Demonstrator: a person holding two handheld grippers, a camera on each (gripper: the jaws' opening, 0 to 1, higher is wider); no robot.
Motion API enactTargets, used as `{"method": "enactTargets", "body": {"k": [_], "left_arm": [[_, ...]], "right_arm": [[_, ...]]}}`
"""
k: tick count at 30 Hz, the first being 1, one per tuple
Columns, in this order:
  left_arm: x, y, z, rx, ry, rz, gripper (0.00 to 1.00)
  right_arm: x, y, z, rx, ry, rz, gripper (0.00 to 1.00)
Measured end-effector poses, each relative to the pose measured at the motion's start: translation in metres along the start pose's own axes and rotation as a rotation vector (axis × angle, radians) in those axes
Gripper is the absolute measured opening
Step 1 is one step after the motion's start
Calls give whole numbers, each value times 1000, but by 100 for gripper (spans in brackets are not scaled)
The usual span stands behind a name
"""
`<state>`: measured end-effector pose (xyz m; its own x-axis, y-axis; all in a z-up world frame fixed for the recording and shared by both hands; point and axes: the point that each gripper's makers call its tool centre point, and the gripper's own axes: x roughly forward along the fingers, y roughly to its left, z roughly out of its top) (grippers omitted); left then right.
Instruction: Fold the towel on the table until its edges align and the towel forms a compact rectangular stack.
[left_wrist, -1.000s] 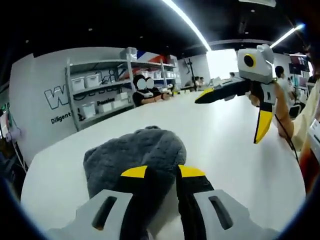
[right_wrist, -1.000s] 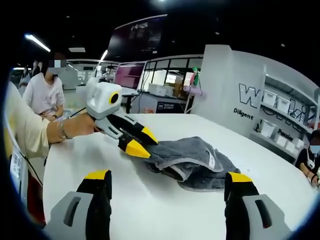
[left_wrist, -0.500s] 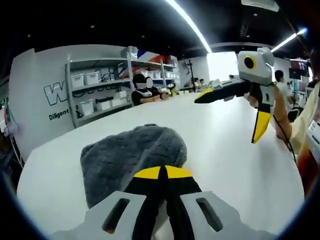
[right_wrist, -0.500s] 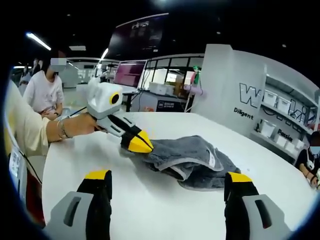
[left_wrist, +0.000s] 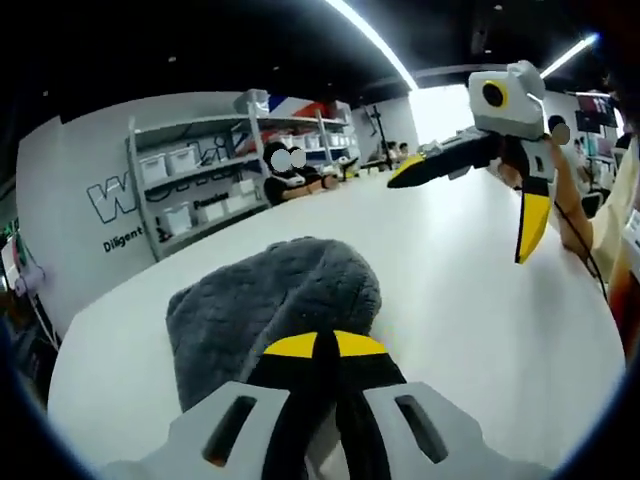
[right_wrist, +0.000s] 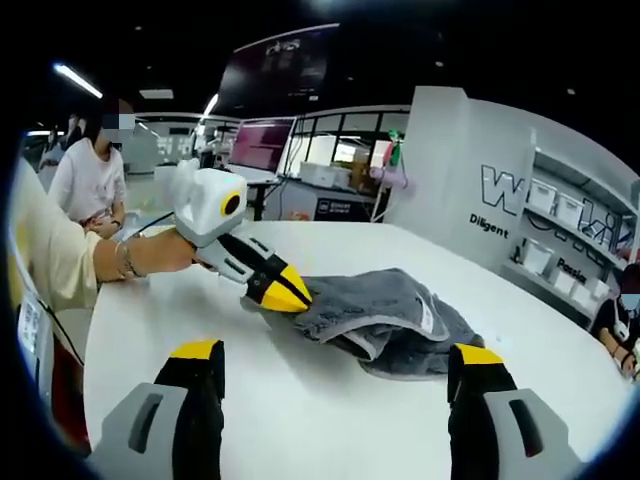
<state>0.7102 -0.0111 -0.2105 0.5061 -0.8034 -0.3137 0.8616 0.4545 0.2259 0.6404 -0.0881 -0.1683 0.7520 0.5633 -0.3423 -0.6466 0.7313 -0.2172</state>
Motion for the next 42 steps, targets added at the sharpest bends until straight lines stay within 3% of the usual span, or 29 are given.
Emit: {"method": "enactTargets", "body": {"k": [13, 23, 28, 32, 33, 39, 42], "left_arm": [[-2, 1, 1, 21, -11, 11, 0], [-13, 4, 20, 76, -63, 46, 0], [-9, -2, 15, 91, -53, 16, 1], [-5, 6, 9, 118, -28, 62, 28], [-5, 8, 8, 117, -23, 69, 30], [-3, 11, 0, 46, -11, 54, 29], [-2, 9, -3, 29, -7, 42, 20]], "right_arm": [[0, 0, -1, -2, 3, -1, 94], [0, -1, -5, 1, 11, -4, 94], [1, 0, -5, 2, 12, -3, 94], [1, -1, -6, 4, 16, -3, 94], [1, -1, -6, 3, 16, -3, 94], [0, 0, -5, -1, 12, -1, 93], [0, 0, -5, -1, 13, 0, 93]]}}
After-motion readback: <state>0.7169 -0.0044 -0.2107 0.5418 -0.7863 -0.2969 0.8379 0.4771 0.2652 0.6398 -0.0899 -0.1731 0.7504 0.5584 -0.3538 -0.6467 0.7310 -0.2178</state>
